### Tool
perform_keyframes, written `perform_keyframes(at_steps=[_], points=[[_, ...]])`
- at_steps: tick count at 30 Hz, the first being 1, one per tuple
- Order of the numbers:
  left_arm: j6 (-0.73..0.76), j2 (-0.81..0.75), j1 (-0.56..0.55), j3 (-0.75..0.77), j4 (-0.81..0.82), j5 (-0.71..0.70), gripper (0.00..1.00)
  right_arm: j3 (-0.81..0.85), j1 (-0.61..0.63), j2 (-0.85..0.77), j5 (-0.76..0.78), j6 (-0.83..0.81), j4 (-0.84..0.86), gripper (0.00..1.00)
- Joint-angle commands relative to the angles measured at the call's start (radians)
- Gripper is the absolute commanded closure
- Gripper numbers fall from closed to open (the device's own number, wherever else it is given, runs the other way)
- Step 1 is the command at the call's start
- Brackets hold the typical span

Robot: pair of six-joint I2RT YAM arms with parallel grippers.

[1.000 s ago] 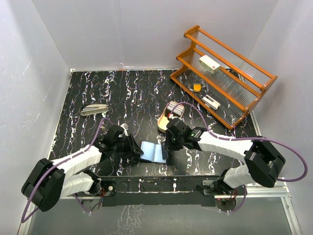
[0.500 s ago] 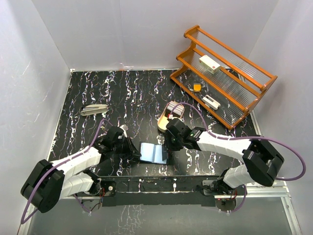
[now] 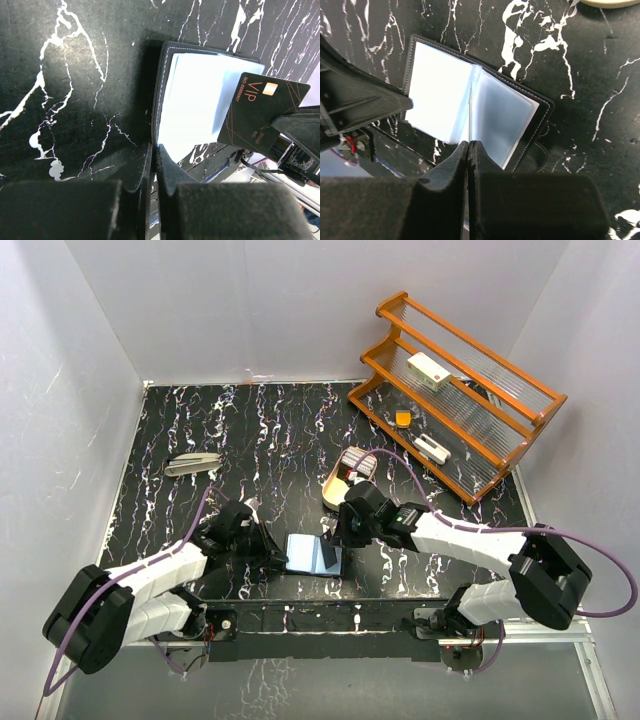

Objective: Put the credit cards into the card holder
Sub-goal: Insert the credit card into the card holder.

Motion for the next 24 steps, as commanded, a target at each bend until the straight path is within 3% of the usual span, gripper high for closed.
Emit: perform_keyframes(at_steps=[1,8,24], points=[[-0.023,-0.001,-0.004,-0.023,0.01,0.013,1.0,-0.045,0.002,-0.047,-0.03,0.102,0.149,1.0],[-0.028,0.017,-0.005,-0.033,0.015,0.013,1.0,-0.125,0.003,-0.009,-0.043,0.193,0.299,1.0],[-0.03,0.019,-0.005,-0.051,0.035,0.022,1.0,-0.18,0.001,0.029,-0.037,0.25,0.397,1.0]])
